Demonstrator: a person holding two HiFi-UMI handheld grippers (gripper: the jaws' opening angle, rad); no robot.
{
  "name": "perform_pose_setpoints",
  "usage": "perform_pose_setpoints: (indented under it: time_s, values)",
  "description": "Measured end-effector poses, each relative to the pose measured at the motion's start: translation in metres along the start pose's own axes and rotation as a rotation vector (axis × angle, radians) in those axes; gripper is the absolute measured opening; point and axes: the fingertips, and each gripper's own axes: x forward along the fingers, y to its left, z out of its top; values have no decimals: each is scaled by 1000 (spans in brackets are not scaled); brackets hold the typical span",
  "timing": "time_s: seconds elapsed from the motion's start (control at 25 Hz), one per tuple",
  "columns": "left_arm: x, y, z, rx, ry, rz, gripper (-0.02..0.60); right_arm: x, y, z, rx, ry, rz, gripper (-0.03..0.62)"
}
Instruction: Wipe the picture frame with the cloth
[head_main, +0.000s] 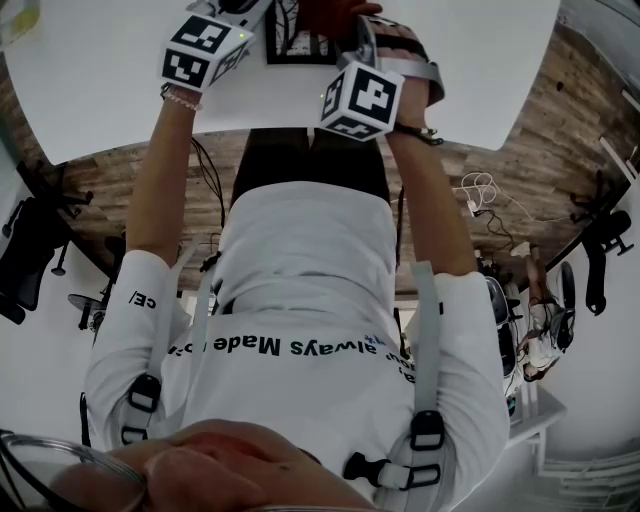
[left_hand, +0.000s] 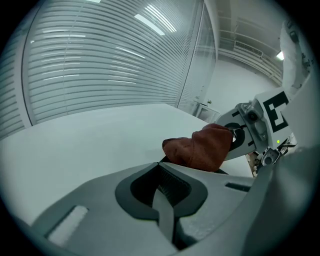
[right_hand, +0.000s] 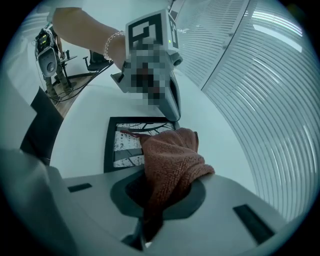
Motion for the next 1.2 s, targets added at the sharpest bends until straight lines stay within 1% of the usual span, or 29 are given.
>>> perform_pose_setpoints:
  time_s: [0.44, 0.68, 0.92, 1.08, 1.12, 1.2]
  values:
    - [-4, 1, 0, 10, 3, 0, 3, -20, 58, -1, -15, 2, 75, 20]
    - [-1, 2, -1, 15, 14, 2, 3, -25, 79, -8, -13, 13, 121, 20]
    - [2, 3, -2, 17, 19, 6, 3, -36, 107, -13, -30, 41, 231, 20]
    - [2, 2, -3, 34, 46, -2, 3, -57, 101, -8, 19, 13, 219, 20]
    - [-2, 2, 0, 30, 33, 1, 3, -62, 96, -7, 32, 6, 209, 20]
    - [-13, 5, 10, -1, -18, 19, 3, -72, 85, -5, 48, -5, 183, 20]
